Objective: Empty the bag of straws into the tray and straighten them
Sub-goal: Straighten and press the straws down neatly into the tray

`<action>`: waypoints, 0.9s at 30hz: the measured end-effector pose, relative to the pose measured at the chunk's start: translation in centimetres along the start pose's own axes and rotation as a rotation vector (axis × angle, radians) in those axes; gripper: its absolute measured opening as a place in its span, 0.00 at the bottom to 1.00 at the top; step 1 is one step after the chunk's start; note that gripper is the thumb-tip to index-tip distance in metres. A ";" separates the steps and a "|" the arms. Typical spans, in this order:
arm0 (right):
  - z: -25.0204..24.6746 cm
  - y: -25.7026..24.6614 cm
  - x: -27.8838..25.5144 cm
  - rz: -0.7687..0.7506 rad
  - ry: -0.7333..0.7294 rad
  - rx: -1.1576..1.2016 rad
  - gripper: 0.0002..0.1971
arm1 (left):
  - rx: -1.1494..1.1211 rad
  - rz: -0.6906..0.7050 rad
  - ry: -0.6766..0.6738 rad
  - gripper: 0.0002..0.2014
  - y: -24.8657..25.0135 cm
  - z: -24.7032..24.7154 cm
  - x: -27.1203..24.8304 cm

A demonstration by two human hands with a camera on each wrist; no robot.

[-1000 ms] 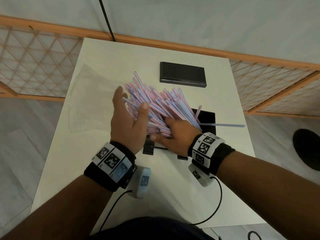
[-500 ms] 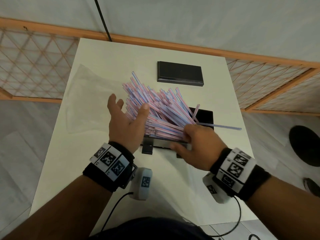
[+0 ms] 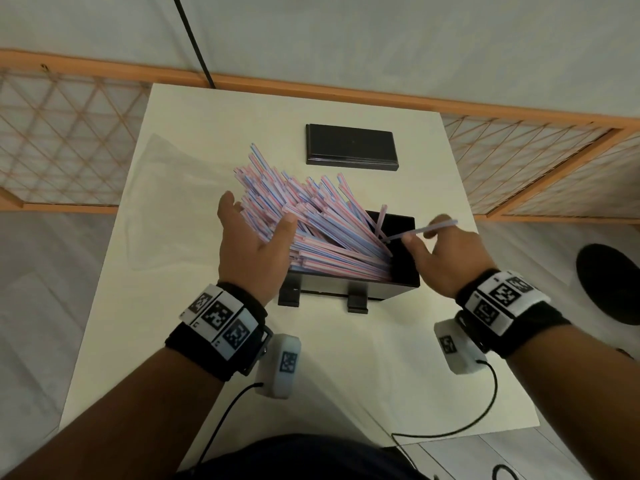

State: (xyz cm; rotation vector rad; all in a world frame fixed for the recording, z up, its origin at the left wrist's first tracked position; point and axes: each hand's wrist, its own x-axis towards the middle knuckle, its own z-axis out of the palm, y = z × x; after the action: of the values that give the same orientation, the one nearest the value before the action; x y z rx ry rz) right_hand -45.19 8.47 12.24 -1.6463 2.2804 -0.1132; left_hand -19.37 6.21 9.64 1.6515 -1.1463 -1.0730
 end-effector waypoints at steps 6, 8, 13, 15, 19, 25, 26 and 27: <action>0.0 -3.6 1.8 -0.292 0.176 0.103 0.09 | 0.007 0.083 -0.034 0.31 0.4 0.2 -0.9; 0.4 -4.9 1.7 -0.389 0.201 0.137 0.09 | 0.010 0.100 -0.029 0.27 0.6 0.3 -1.1; 1.0 -4.6 1.8 -0.097 0.145 0.174 0.23 | -0.038 0.087 -0.032 0.25 0.3 0.0 -1.0; 1.3 -4.3 2.0 -0.071 0.015 0.095 0.27 | -0.062 0.068 -0.040 0.24 -0.1 -0.3 -0.9; 2.1 -5.6 2.8 -0.235 0.031 0.050 0.13 | -0.046 0.060 -0.052 0.21 -0.4 0.1 -0.9; 1.6 -7.6 3.5 -0.359 0.117 0.039 0.13 | -0.046 0.092 -0.070 0.27 0.0 0.6 -1.1; 1.7 -7.9 3.4 -0.391 0.099 0.051 0.11 | -0.041 0.093 -0.069 0.28 -0.1 0.6 -1.0; 1.8 -8.1 3.3 -0.413 0.074 0.076 0.12 | -0.037 0.092 -0.064 0.28 -0.1 0.6 -0.9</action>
State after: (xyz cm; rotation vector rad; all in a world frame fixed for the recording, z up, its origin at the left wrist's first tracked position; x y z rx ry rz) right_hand -38.21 2.95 11.88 -2.0775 1.9245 -0.3553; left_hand -20.11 7.04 9.54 1.5307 -1.2239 -1.0886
